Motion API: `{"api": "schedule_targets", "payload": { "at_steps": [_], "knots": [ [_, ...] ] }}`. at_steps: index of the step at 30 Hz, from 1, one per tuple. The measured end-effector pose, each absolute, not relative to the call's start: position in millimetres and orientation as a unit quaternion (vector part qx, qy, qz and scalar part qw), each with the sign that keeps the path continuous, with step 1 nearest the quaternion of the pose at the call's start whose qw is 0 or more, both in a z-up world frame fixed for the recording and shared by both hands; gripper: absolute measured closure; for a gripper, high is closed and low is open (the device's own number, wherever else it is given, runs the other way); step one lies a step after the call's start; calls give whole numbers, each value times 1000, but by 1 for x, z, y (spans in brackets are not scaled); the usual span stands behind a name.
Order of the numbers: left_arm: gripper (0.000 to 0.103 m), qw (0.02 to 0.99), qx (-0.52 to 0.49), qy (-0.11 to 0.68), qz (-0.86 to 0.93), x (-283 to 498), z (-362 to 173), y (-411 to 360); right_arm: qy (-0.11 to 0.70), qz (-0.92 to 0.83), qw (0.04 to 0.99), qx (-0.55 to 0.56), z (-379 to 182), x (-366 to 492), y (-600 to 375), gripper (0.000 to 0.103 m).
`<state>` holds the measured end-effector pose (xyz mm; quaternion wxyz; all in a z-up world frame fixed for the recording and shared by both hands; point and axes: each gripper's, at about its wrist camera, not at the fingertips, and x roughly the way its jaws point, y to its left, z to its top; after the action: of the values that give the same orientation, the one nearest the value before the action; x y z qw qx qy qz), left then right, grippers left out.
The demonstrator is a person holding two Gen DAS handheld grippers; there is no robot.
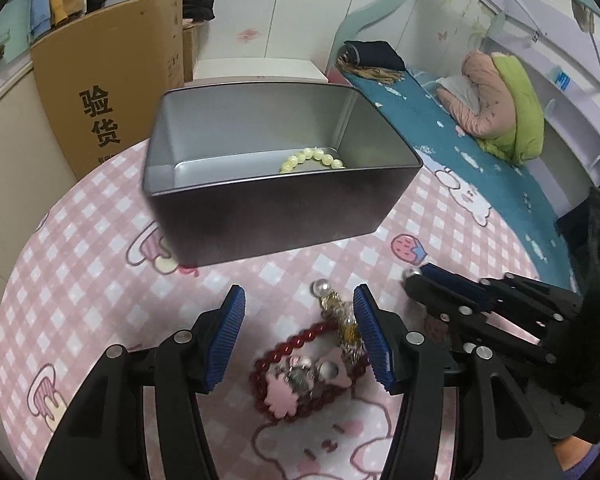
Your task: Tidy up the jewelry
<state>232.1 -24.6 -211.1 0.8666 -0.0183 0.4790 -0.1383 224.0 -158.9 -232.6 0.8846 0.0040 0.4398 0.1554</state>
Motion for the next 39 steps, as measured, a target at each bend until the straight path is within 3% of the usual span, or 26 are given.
{"api": "schedule_targets", "payload": {
  "at_steps": [8, 10, 11, 15, 23, 39],
  "knots": [
    [51, 868, 2, 481, -126, 243, -220, -41, 439, 158, 884, 22, -234, 220, -175, 92],
    [62, 872, 23, 475, -117, 243, -221, -44, 440, 160, 884, 26, -234, 220, -177, 92],
    [75, 874, 35, 472, -111, 242, -221, -46, 439, 159, 884, 27, -234, 220, -178, 92],
    [94, 873, 45, 472, -119, 240, -221, -46, 439, 160, 883, 33, -234, 220, -180, 92],
    [94, 877, 28, 458, -142, 229, -212, -34, 431, 156, 888, 37, -226, 217, -182, 92],
    [94, 879, -88, 413, -220, 218, -139, 13, 376, 171, 910, 33, -155, 212, -172, 92]
  ]
}}
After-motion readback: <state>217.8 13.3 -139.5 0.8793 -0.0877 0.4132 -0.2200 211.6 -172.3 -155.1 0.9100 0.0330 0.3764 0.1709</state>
